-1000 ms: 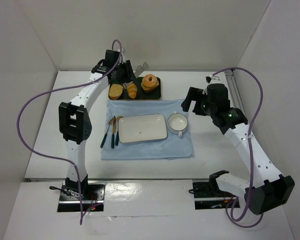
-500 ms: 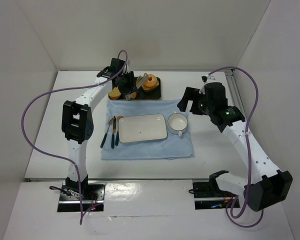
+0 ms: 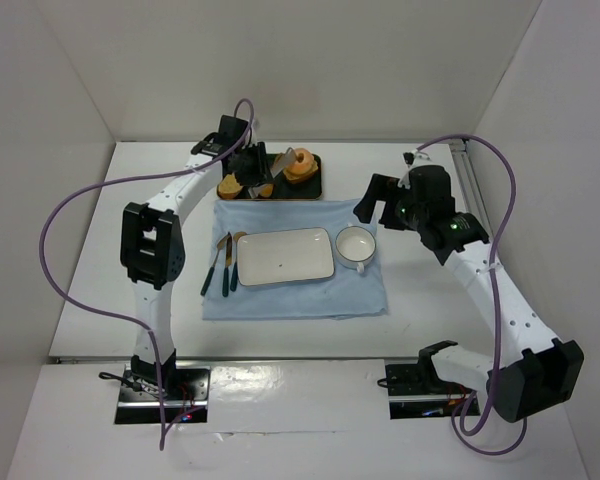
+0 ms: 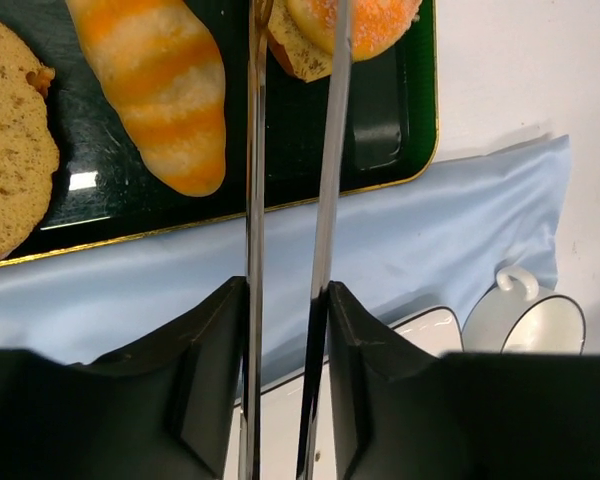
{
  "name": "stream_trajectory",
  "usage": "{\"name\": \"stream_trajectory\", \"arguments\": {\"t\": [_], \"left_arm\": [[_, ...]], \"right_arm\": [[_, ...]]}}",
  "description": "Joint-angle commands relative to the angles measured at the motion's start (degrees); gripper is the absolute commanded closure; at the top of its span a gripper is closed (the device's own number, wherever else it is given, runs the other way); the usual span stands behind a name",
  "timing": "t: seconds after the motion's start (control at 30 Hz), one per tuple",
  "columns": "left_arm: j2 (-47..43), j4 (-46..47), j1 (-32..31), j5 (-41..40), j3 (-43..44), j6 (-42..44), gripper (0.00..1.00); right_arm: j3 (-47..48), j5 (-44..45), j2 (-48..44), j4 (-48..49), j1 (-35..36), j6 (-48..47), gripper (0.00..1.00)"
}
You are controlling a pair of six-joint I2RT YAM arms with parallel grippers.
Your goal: Place the bread
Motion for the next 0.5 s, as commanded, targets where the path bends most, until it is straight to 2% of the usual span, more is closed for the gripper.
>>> {"name": "stream_trajectory", "arguments": {"t": [0.0, 0.17, 0.47], "left_arm": [[-3.0, 1.2, -0.1, 1.0, -0.8, 1.5, 0.55], [-3.6, 1.2, 0.5, 0.5, -0.8, 1.5, 0.72], [-12.1, 1.2, 1.0, -2.5, -1.3, 0.5, 0.73]], "right_arm": [[-0.8, -0.6, -1.2, 2.4, -0.4, 0.8, 0.0], [-0.8, -0.6, -1.8, 1.8, -0.4, 0.8, 0.0], [-1.8, -1.1, -1.8, 2.4, -0.4, 1.8, 0.0]]}}
